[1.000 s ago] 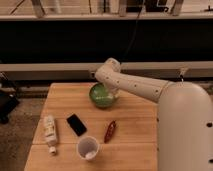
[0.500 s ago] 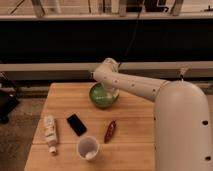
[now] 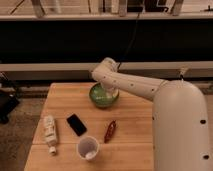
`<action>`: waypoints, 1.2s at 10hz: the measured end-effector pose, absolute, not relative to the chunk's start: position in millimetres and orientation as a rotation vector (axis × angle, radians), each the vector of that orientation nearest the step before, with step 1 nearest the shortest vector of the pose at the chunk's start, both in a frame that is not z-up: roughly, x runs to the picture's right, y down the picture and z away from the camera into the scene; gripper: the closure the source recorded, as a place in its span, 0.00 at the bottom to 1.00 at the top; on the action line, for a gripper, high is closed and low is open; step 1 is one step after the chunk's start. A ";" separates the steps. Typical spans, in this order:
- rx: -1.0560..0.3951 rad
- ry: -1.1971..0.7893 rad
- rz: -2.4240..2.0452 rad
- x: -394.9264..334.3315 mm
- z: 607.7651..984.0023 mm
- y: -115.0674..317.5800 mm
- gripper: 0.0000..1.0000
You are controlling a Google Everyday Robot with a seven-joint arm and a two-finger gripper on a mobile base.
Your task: Place the white sponge in the ceramic bowl
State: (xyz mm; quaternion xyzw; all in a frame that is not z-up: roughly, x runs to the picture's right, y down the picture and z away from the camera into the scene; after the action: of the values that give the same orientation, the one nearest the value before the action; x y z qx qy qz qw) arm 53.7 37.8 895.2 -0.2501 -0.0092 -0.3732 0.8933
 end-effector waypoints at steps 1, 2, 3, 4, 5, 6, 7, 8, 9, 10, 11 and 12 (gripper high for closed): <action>-0.521 -0.020 -0.776 54.2 895.1 37.9 0.61; -0.523 -0.021 -0.777 53.9 895.0 38.1 0.53; -0.523 -0.022 -0.779 52.9 894.8 38.2 0.45; -0.525 -0.025 -0.781 51.3 894.9 38.5 0.33; -0.526 -0.027 -0.785 49.8 895.0 38.5 0.24; -0.526 -0.029 -0.787 48.9 895.1 38.6 0.20; -0.527 -0.031 -0.789 48.3 894.9 38.6 0.20; -0.528 -0.032 -0.790 48.2 894.9 38.6 0.20; -0.531 -0.034 -0.790 48.2 894.9 39.1 0.20; -0.533 -0.037 -0.790 47.8 894.8 39.4 0.20; -0.533 -0.039 -0.791 47.2 894.9 39.6 0.20; -0.534 -0.041 -0.792 46.6 895.0 39.8 0.20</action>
State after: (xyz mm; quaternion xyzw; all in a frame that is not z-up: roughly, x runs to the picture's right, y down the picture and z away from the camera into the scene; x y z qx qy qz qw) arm 46.6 39.8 895.0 -0.2570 -0.0197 -0.3811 0.8879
